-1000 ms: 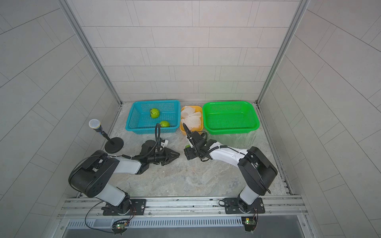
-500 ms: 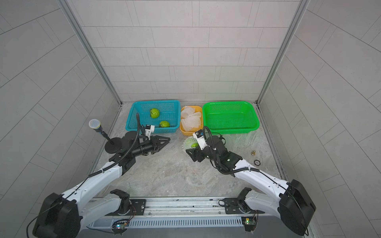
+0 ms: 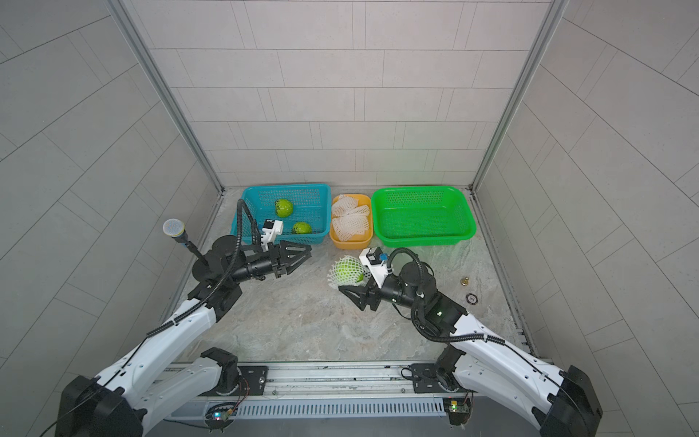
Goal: Sleeve custard apples in foam nets
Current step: Pick up the custard apple from the center of the board, then adjust the foam net on the custard apple.
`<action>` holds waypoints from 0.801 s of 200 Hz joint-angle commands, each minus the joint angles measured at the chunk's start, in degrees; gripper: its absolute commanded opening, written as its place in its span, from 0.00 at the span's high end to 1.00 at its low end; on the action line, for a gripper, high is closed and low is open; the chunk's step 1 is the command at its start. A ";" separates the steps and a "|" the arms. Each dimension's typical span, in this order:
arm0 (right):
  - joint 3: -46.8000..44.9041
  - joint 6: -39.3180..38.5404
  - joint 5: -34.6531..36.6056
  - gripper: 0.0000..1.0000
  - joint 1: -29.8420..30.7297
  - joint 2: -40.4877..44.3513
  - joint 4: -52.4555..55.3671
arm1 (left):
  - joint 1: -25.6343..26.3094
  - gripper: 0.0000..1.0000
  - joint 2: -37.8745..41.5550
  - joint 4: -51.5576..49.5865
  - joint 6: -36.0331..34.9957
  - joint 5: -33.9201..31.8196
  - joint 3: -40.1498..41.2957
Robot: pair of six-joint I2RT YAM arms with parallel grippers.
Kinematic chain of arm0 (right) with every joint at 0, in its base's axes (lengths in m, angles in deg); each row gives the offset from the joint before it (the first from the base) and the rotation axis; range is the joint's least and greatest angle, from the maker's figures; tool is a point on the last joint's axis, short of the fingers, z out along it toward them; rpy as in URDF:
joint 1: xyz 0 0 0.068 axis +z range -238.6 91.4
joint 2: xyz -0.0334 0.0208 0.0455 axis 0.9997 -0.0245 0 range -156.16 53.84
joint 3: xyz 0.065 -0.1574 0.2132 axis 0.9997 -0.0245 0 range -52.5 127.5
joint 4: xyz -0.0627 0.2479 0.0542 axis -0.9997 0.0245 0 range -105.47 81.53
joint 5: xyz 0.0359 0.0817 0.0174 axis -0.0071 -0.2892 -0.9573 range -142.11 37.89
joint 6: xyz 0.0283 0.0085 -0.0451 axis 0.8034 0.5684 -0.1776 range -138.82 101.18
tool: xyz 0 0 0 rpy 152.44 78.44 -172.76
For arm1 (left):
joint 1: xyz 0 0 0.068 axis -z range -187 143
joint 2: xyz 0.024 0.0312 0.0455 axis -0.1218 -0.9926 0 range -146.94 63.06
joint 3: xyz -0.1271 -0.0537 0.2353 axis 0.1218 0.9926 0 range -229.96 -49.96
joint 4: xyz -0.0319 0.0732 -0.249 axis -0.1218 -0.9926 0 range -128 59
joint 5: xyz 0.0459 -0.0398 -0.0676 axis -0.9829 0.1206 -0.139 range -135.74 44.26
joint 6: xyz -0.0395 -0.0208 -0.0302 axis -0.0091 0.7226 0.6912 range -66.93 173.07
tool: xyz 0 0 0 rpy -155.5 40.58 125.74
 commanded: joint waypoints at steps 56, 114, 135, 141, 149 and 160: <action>3.51 -5.05 -0.82 0.23 3.86 -1.56 3.57 | 4.82 0.46 -0.04 -0.21 -1.96 5.27 -5.11; 4.22 -5.20 -1.07 0.23 3.95 -1.73 4.28 | 8.27 0.43 0.31 -6.47 -6.18 5.59 -6.16; 4.22 -5.03 -1.22 0.24 3.95 -1.80 4.19 | 9.19 0.43 0.33 -6.57 -6.18 5.52 -6.55; 4.22 -4.94 -1.18 0.24 3.94 -1.80 4.13 | 9.29 0.43 0.37 -6.60 -6.18 5.55 -6.62; 4.22 -4.94 -1.19 0.24 3.95 -1.80 4.12 | 9.47 0.44 0.48 -6.60 -6.10 5.55 -6.72; 4.22 -4.90 -1.15 0.24 3.95 -1.72 4.19 | 9.94 0.45 0.48 -6.65 -6.18 5.51 -6.83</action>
